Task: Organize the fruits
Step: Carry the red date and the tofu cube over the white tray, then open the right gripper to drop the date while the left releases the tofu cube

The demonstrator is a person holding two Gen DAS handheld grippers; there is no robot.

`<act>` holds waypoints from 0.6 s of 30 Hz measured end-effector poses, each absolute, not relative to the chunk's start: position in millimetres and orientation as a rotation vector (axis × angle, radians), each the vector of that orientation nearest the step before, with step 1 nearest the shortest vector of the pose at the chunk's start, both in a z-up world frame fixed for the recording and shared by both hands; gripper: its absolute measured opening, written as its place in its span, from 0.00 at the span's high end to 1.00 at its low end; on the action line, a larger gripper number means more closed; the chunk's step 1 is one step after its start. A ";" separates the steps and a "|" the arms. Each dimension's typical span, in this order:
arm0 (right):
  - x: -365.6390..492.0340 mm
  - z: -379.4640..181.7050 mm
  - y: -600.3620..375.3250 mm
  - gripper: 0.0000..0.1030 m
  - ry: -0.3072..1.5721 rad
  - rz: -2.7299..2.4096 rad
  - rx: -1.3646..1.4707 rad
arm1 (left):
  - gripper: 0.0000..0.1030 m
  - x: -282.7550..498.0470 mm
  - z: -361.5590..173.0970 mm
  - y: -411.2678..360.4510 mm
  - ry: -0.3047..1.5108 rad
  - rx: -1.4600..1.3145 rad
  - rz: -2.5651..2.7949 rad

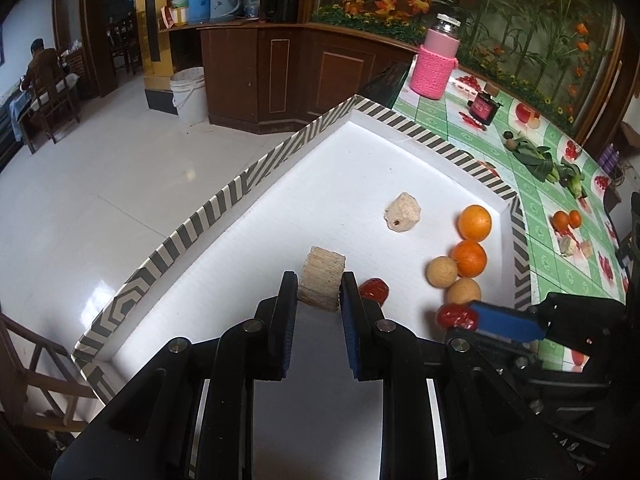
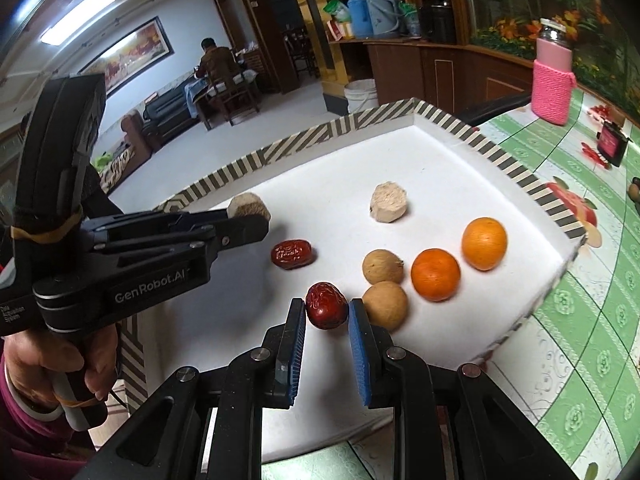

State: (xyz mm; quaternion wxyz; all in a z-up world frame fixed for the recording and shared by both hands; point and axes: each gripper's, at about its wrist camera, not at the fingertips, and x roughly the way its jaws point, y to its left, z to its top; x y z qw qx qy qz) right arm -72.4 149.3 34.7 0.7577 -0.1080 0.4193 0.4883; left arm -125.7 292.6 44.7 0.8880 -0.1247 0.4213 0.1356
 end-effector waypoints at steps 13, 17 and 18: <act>-77.4 32.2 160.1 0.80 0.912 1.074 -0.277 | 0.80 -122.6 38.6 293.0 0.892 -0.253 0.301; -80.9 27.5 166.6 0.80 0.912 1.059 -0.318 | 0.80 -121.7 36.5 293.3 0.903 -0.256 0.308; -81.3 26.1 168.1 0.80 0.910 1.050 -0.334 | 0.80 -121.9 36.2 293.7 0.904 -0.258 0.311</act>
